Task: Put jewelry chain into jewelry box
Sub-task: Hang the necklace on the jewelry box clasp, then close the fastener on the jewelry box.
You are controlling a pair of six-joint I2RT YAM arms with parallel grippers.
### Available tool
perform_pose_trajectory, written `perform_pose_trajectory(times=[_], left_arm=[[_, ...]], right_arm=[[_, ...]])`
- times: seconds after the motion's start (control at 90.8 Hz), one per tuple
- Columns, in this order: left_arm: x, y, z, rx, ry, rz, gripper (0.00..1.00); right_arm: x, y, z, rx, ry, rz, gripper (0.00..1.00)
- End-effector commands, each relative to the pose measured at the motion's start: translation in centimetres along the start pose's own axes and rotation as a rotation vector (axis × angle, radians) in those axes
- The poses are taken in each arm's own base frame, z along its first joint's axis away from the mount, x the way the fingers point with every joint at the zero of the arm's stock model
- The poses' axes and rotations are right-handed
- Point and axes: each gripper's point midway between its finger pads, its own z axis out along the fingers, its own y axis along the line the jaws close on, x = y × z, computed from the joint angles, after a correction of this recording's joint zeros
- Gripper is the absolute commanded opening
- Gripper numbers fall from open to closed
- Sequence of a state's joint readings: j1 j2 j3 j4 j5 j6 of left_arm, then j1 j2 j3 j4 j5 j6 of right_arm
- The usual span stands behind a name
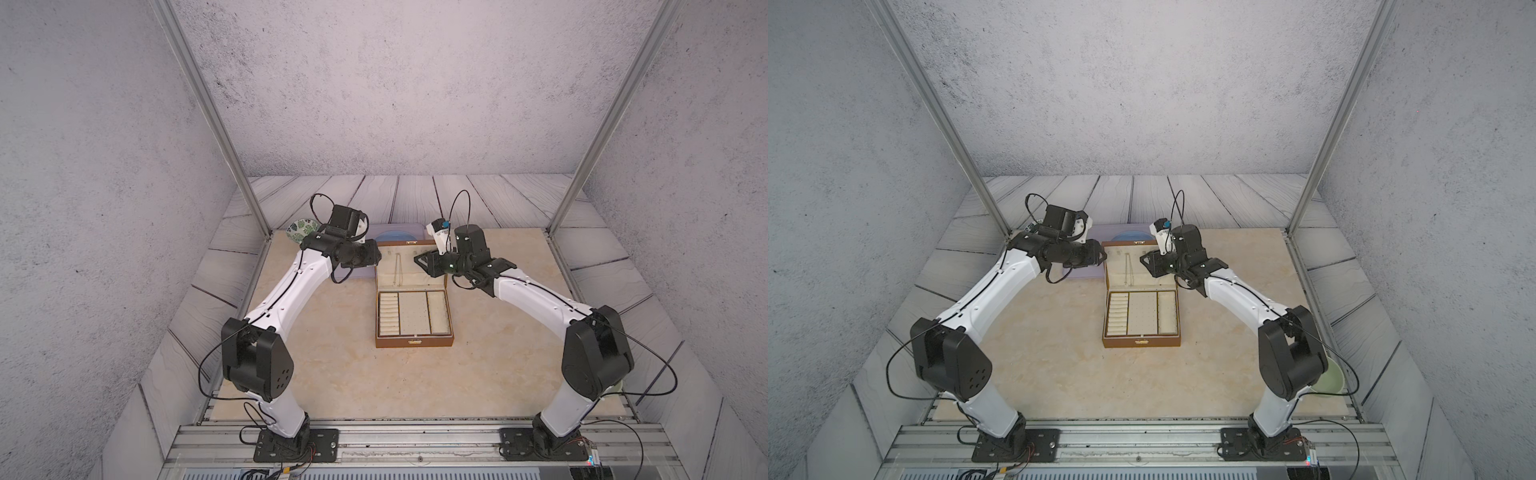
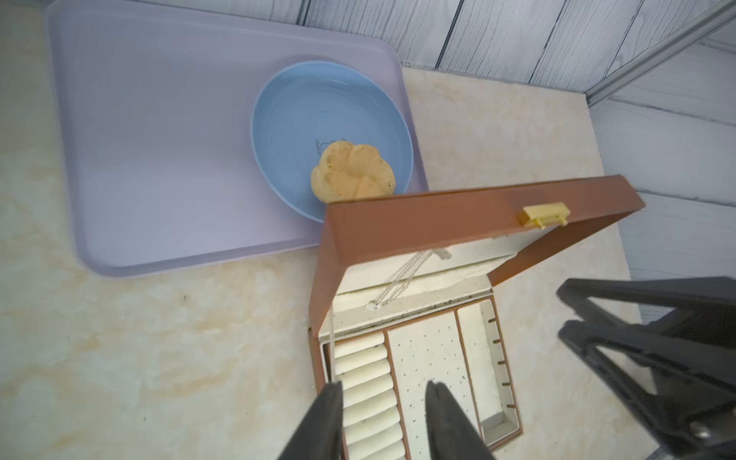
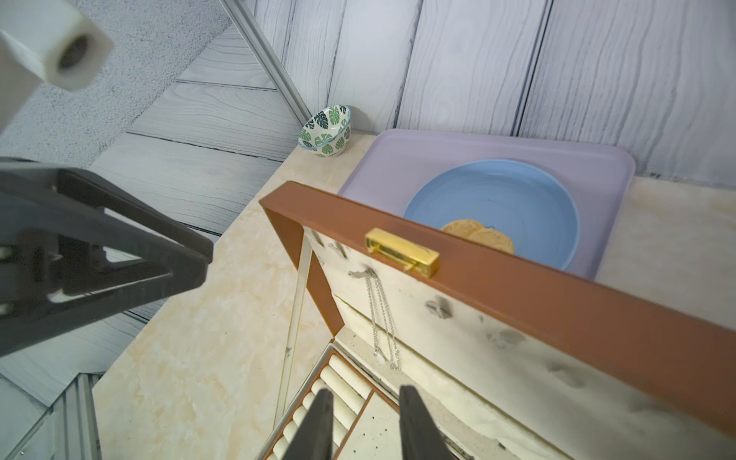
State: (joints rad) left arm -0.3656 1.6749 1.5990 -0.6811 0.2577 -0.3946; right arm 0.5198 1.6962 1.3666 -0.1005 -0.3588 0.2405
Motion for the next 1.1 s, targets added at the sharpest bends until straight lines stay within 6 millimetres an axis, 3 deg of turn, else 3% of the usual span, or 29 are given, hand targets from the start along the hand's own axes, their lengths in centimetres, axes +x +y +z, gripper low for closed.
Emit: perform_pose_trajectory(times=[0.0,0.11,0.297,0.341,0.385,0.66,1.09], left_arm=[[0.5,1.4,0.6,-0.014,-0.021,-0.019,0.48],[1.9,2.3,1.4,-0.013,-0.01,-0.044,0.57],[4.6,3.1,3.1,-0.005,0.06,-0.079,0.59],[5.0,3.1,3.5,0.0,0.075,-0.085,0.6],[5.3,3.2,3.9,0.007,0.085,-0.091,0.61],[6.4,3.4,5.5,0.023,0.13,-0.107,0.65],[6.7,3.5,5.9,0.021,0.141,-0.109,0.65]], right_arm=[[-1.4,0.2,-1.5,0.076,0.006,-0.165,0.39],[-2.7,0.2,-1.2,0.087,0.003,-0.285,0.57],[-4.2,0.3,1.1,0.051,0.059,-0.4,0.66],[-3.9,0.0,1.9,0.046,0.075,-0.408,0.79],[-3.8,0.1,2.7,0.028,0.087,-0.426,0.84],[-2.0,0.2,5.5,-0.035,0.157,-0.51,0.83],[-1.4,-1.1,8.0,0.079,0.184,-0.634,0.8]])
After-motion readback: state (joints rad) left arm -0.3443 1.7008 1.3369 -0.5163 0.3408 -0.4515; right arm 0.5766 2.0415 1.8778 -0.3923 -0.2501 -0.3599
